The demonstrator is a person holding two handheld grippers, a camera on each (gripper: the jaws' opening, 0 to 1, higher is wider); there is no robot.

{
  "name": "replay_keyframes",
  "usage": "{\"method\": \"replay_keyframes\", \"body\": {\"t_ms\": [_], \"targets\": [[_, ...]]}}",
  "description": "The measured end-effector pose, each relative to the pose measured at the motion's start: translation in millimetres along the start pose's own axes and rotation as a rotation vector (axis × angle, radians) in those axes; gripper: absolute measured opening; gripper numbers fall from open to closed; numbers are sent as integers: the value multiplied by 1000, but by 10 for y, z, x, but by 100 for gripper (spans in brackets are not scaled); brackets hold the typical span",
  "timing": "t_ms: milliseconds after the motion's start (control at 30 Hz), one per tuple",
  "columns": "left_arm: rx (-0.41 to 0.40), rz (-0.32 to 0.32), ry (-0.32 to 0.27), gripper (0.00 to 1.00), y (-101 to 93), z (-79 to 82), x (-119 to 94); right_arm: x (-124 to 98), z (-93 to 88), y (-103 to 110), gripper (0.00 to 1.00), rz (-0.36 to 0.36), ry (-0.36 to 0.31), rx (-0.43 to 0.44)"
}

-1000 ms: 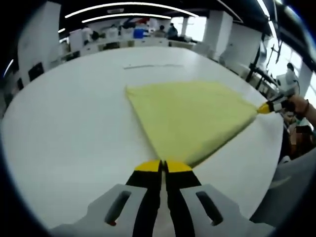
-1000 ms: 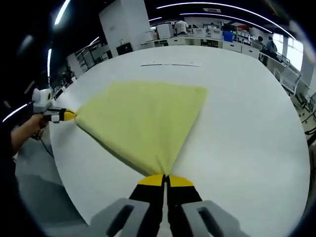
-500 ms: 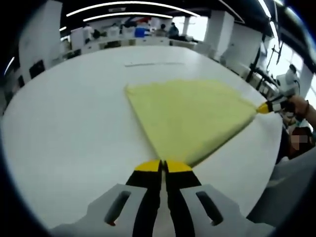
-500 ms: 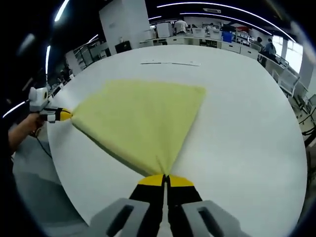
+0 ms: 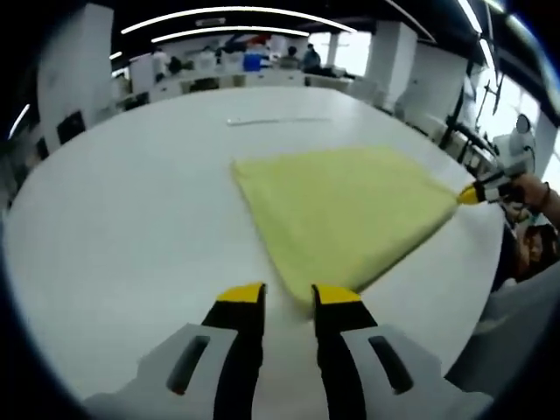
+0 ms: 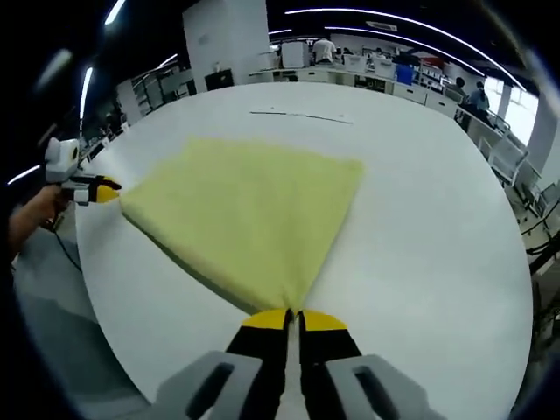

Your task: Fold the garment on the visible template until the final outline fits inside the template.

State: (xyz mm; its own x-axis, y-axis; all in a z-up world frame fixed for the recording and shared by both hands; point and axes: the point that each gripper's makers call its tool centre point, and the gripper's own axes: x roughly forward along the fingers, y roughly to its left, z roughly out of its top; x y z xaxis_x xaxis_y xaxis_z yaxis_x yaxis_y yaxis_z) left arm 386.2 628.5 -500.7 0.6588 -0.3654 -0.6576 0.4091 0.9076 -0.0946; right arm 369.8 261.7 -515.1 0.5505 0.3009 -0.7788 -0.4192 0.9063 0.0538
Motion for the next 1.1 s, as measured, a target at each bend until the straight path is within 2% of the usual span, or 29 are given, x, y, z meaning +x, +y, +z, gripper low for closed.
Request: {"method": "replay_keyframes", "body": {"t_ms": [133,267,367,533,633,700,767,833,933,1100], "targets": [[-4,-13,-18,27,-35,52,-34,-44,63,-11,5,-3,-23,14],[11,-18,-41,37,-84,123,-78,-112,126,29,23,1,-34,-5],[13,-25,-61,48,-122,199,-113,-173,199,112,38,31,-56,-2],[32,-39,-86,55,-190,316,-192,-277,293,217,48,58,-73,-11],[36,-47,-94,61,-228,358,-244,-335,344,257,58,66,-84,-11],[35,-54,-120,68,-263,404,-291,-387,397,300,64,73,-102,-21],[1,-75,-163,77,-319,473,-343,-431,419,334,70,75,-105,-31],[1,-81,-157,82,-341,475,-388,-476,442,357,76,76,-114,-37],[8,-84,-160,85,-385,495,-465,-557,536,425,84,106,-159,19],[-1,-88,-157,92,-439,506,-571,-702,597,501,91,104,-179,-6]]}}
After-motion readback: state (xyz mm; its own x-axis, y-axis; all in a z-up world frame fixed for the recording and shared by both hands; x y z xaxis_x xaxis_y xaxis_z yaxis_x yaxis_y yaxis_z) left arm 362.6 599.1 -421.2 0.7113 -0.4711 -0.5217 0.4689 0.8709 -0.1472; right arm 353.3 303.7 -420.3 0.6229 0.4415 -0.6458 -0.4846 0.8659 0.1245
